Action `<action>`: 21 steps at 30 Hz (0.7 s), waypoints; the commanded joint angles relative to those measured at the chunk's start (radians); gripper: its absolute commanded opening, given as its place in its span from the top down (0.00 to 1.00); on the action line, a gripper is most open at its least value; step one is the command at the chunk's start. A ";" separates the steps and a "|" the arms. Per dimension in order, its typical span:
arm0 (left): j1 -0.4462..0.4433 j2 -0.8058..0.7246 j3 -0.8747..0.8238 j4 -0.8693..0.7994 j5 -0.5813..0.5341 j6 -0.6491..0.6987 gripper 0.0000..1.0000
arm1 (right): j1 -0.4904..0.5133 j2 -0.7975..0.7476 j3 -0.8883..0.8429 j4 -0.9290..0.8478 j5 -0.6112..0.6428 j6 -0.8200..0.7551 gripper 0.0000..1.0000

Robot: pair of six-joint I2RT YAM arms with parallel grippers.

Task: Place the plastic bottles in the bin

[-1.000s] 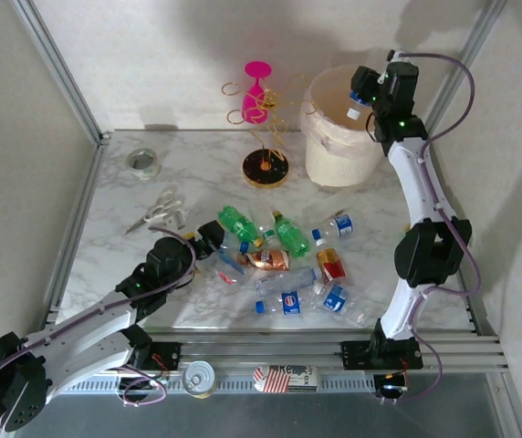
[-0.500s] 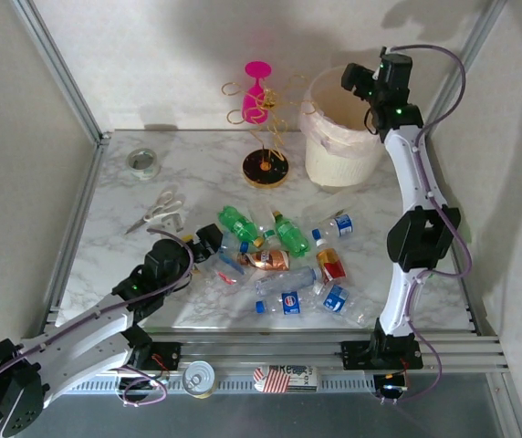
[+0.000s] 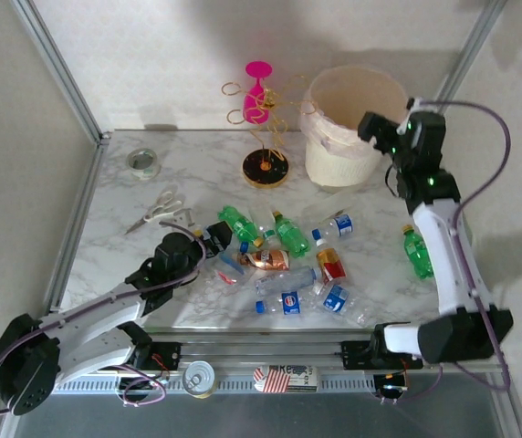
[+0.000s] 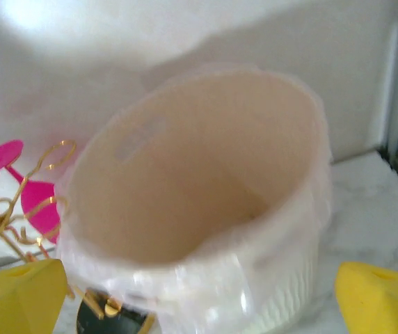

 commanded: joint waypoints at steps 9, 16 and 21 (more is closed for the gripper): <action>0.007 0.155 0.068 0.124 0.121 0.001 0.00 | 0.002 -0.199 -0.523 -0.069 0.307 0.118 0.01; 0.006 0.169 0.074 0.121 0.126 -0.020 0.00 | -0.009 -0.164 -0.643 -0.002 0.576 0.119 0.01; 0.007 0.170 0.075 0.111 0.128 -0.022 0.00 | -0.105 -0.131 -0.702 0.097 0.548 0.126 0.01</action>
